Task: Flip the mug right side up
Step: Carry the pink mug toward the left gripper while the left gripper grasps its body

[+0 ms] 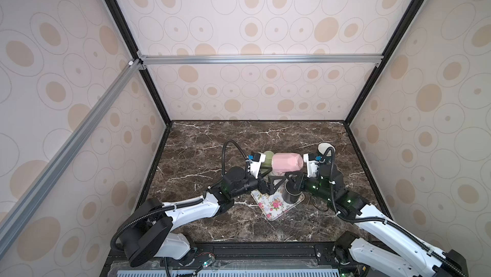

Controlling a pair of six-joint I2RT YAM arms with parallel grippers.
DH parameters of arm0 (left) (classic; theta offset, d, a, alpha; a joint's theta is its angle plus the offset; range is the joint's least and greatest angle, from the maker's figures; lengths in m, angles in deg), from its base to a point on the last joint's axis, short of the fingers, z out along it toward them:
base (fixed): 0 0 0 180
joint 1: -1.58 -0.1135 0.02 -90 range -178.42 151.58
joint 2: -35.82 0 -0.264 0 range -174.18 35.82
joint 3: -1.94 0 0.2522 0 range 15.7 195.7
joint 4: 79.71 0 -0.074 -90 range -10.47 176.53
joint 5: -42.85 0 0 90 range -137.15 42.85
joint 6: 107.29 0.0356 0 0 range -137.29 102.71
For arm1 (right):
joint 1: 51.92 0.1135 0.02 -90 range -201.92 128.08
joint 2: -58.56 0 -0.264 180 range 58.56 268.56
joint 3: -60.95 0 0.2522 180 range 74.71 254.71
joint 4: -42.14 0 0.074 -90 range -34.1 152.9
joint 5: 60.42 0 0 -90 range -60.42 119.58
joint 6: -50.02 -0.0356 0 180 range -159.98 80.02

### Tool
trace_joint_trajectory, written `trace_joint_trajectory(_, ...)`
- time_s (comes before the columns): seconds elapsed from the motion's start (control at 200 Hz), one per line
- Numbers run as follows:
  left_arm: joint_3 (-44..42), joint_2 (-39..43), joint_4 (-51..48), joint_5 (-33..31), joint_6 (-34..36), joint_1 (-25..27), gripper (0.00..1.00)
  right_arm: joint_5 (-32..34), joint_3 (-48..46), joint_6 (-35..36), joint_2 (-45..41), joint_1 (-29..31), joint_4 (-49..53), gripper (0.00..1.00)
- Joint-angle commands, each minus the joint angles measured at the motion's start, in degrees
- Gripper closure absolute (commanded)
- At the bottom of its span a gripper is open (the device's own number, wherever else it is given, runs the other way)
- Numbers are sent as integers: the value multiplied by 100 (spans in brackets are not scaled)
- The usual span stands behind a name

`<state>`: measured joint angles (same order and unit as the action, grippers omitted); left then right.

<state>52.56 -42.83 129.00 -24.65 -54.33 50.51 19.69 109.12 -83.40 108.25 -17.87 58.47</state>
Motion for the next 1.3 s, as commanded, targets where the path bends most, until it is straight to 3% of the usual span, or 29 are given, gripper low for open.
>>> trace_joint_trajectory(0.0,353,-79,64,255,10,38,2,-186,370,62,-218,-29,-767,100)
trace_joint_trajectory(0.595,366,-400,485,638,-320,37,5,-370,168,-82,-611,-43,-1157,100)
trace_joint_trajectory(1.295,424,-405,1023,709,-339,38,39,-652,-334,-364,-730,-40,-1476,100)
